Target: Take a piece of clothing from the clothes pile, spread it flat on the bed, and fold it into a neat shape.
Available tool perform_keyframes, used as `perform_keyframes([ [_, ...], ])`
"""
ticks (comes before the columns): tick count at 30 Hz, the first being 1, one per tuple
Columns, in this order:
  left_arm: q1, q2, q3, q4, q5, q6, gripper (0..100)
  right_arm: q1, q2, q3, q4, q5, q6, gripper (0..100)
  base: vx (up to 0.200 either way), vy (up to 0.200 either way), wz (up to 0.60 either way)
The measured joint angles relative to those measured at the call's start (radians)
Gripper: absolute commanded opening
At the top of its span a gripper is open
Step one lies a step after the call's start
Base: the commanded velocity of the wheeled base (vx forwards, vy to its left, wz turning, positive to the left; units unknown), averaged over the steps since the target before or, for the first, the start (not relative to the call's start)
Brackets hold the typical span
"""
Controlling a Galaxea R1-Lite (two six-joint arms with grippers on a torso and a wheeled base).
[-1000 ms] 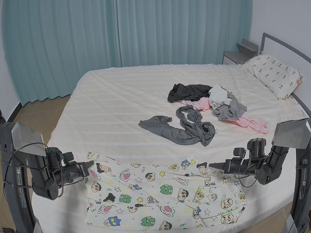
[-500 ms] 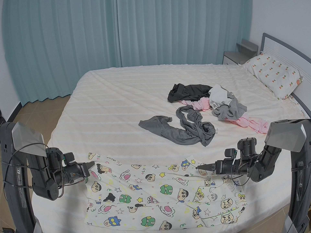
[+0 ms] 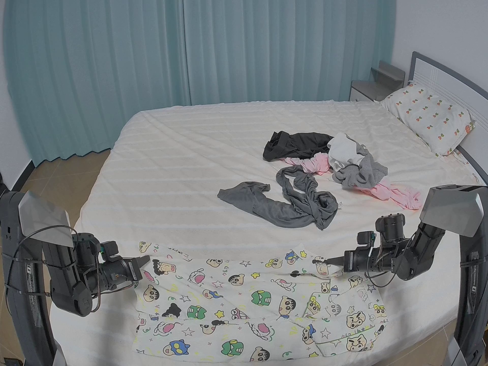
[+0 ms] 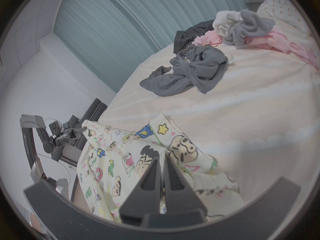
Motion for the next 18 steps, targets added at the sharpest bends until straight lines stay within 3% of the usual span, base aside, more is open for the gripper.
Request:
perform_keyframes([
  [4, 0.0, -0.015, 0.028, 0.0, -0.003, 0.024, 0, -0.021, -0.032, 0.059, 0.0, 0.005, -0.072, 0, 0.0, 0.0, 0.0],
  [18, 0.005, -0.044, 0.159, 0.0, -0.04, 0.164, 0, -0.043, -0.143, 0.268, -0.016, 0.048, -0.198, 0, 0.0, 0.0, 0.0],
])
